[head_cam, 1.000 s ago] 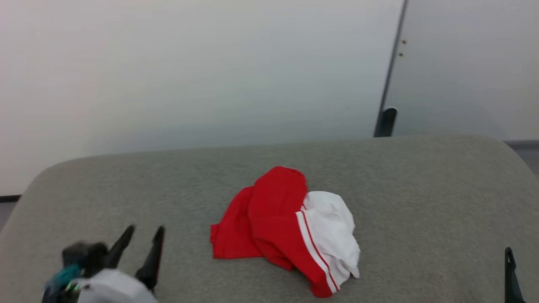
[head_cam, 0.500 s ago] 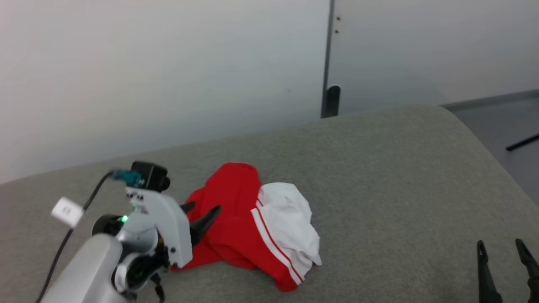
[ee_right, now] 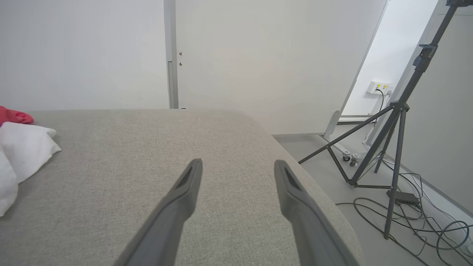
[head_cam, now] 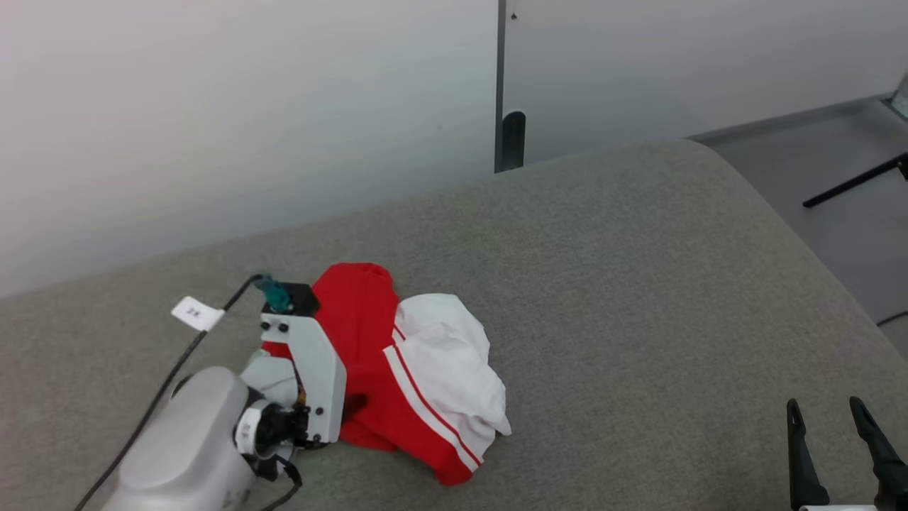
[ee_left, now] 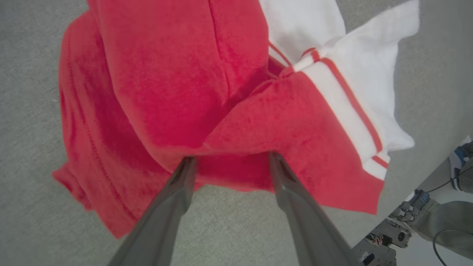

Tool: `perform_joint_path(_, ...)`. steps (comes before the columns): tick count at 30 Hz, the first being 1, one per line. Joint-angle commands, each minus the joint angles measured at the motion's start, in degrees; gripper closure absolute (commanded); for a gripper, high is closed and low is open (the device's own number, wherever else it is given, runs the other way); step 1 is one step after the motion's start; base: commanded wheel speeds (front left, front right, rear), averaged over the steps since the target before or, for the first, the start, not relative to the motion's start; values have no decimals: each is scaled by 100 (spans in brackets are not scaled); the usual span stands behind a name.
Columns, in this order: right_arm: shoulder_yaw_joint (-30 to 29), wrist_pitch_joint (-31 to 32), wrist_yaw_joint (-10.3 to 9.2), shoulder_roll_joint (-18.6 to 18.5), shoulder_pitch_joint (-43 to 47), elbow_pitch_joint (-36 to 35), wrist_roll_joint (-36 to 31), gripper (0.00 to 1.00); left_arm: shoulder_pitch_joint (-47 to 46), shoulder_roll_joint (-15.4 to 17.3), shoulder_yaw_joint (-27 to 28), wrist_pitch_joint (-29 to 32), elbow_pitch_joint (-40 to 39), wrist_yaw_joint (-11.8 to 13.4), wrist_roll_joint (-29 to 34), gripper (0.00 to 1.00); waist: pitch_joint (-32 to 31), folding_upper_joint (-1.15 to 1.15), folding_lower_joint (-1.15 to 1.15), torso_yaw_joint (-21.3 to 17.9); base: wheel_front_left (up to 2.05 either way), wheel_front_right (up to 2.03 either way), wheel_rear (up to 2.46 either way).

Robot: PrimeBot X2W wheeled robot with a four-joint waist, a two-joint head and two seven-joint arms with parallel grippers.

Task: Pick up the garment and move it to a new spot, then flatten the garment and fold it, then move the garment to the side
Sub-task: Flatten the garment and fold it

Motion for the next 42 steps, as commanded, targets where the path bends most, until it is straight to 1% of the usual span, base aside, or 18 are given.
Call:
perform_joint_path(1,12,18,0,4,-27,0,27,0,-110,-21,-8,-47,102,58,55,0,55,0,0,-44,0,0,0)
perform_joint_path(3,25,23,0,15,-54,4,53,0,-177,-50,-162,-84,384,72,248,0,88,0,0,-57,0,0,0)
perform_joint_path(8,53,35,0,41,-115,11,98,0,-336,-291,-197,-266,1048,192,298,0,175,0,0,-72,0,0,0)
perform_joint_path(9,58,36,0,44,-128,14,93,0,-350,-327,-245,-272,1160,121,312,0,190,0,0,-72,0,0,0)
perform_joint_path(10,62,36,0,48,-139,15,99,0,-371,-391,-238,-294,1256,69,256,17,206,0,0,-68,0,0,0)
perform_joint_path(11,63,32,0,51,-149,21,104,0,-390,-452,-219,-315,1353,4,202,54,220,0,0,-62,0,0,0)
perform_joint_path(12,64,29,0,52,-153,26,107,0,-414,-482,-222,-358,1442,-75,187,64,234,0,0,-56,0,0,0)
perform_joint_path(13,69,23,0,55,-147,31,110,0,-434,-498,-202,-398,1542,-121,140,91,245,0,0,-51,0,0,0)
perform_joint_path(14,73,17,0,59,-148,43,114,0,-458,-518,-180,-448,1639,-166,111,100,258,0,0,-46,0,0,0)
perform_joint_path(20,38,0,0,68,-200,61,95,0,-631,-540,-248,-403,1995,-468,64,100,258,0,0,27,0,0,0)
perform_joint_path(25,-11,1,0,72,-119,72,57,0,-760,-257,-393,-314,1963,-602,195,100,161,0,0,140,0,0,0)
perform_joint_path(28,-16,9,0,73,-37,57,43,0,-753,25,-439,-274,1801,-652,258,100,96,0,0,210,0,0,0)
perform_joint_path(31,-28,26,0,73,17,35,45,0,-637,341,-450,-231,1610,-668,301,100,57,0,0,284,0,0,0)
perform_joint_path(34,-27,33,0,71,11,5,55,0,-494,596,-405,-269,1457,-592,303,100,39,0,0,354,0,0,0)
perform_joint_path(39,40,64,0,74,14,-8,84,0,-247,611,-302,-530,1357,-524,191,100,27,0,0,456,0,0,0)
perform_joint_path(40,58,72,0,74,13,-11,85,0,-209,602,-296,-587,1369,-513,182,89,22,0,0,472,0,0,0)
perform_joint_path(41,65,68,0,74,11,-17,81,0,-182,604,-280,-642,1398,-492,173,62,18,0,0,487,0,0,0)
perform_joint_path(42,65,74,0,74,10,-24,79,0,-168,593,-264,-676,1438,-445,166,0,11,0,0,501,0,0,0)
